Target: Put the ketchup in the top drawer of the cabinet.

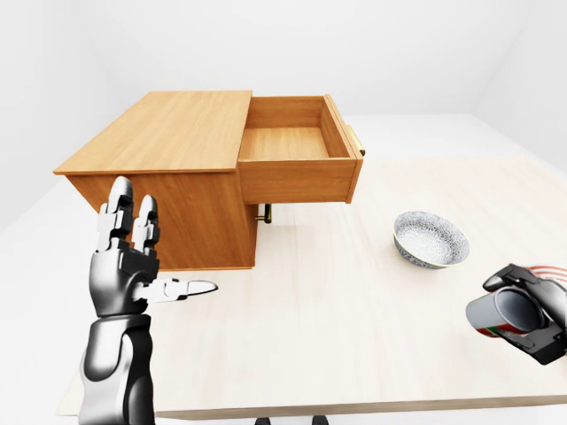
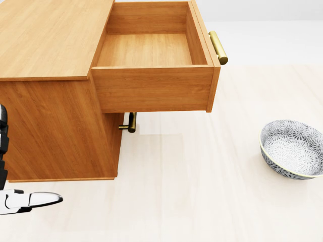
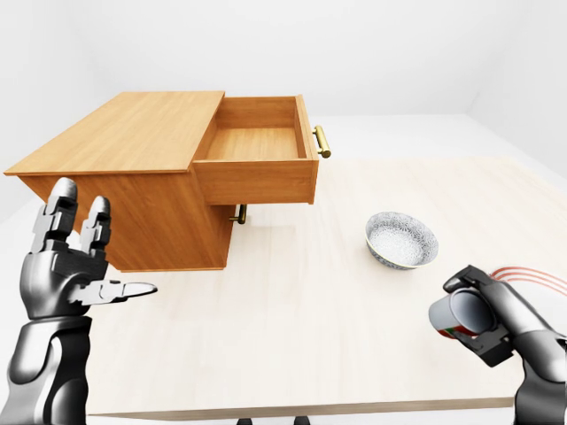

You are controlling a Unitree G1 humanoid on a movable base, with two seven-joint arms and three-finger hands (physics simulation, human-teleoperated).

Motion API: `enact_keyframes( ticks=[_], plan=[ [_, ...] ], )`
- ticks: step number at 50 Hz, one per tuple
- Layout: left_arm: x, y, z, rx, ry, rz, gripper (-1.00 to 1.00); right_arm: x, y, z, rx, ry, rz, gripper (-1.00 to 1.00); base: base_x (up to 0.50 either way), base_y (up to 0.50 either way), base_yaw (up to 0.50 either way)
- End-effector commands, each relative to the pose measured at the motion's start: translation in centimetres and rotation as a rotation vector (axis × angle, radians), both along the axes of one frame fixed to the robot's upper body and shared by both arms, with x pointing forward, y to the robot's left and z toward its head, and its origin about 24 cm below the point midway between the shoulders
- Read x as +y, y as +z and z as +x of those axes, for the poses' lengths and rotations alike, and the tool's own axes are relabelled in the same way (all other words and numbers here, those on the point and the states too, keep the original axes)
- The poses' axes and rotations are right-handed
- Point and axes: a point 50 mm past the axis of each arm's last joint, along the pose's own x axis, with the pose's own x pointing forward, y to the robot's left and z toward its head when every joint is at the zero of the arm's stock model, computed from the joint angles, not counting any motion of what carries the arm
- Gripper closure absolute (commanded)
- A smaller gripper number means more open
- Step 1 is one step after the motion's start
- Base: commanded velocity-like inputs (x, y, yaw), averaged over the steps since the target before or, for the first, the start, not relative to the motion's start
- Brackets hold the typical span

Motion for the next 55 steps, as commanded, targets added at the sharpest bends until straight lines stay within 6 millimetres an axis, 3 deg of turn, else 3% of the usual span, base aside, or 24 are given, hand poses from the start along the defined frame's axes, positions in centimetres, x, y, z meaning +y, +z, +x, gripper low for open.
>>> enact_keyframes(
  ticks=[1,4,9,12,22,36,42,55],
  plan=[
    [0.2,0.3,-0.3,-0.012,0.006,0.002,-1.00,2.9,7.3,1.5,-0.208,0.093,-0.284,1.00,0.00,0.00,0.00],
    [0.2,0.2,-0.2,-0.012,0.005,-0.001,-1.00,4.6,10.0,1.7,-0.284,0.134,-0.409,1.00,0.00,0.00,0.00],
    [0.1,0.1,-0.2,-0.007,0.001,-0.001,-1.00,7.0,11.3,2.6,-0.319,0.183,-0.521,1.00,0.00,0.00,0.00],
    [0.1,0.3,-0.3,-0.014,0.002,-0.002,-1.00,8.8,13.2,3.0,-0.396,0.217,-0.603,1.00,0.00,0.00,0.00],
    [0.0,0.3,-0.6,-0.017,-0.003,-0.001,-1.00,16.0,17.4,2.0,-0.648,0.427,-0.820,1.00,0.00,0.00,0.00],
    [-0.2,-0.3,-0.6,0.006,-0.011,-0.004,-1.00,22.7,19.5,0.8,-0.827,0.736,-1.050,1.00,0.00,0.00,0.00],
    [-0.2,-0.1,-0.6,-0.003,-0.014,-0.005,-1.00,24.0,18.9,-0.4,-0.866,0.795,-1.065,1.00,0.00,0.00,0.00],
    [-0.2,-0.1,-0.5,0.001,-0.015,-0.008,-1.00,23.7,18.7,-0.6,-0.860,0.758,-1.065,1.00,0.00,0.00,0.00]
  ],
)
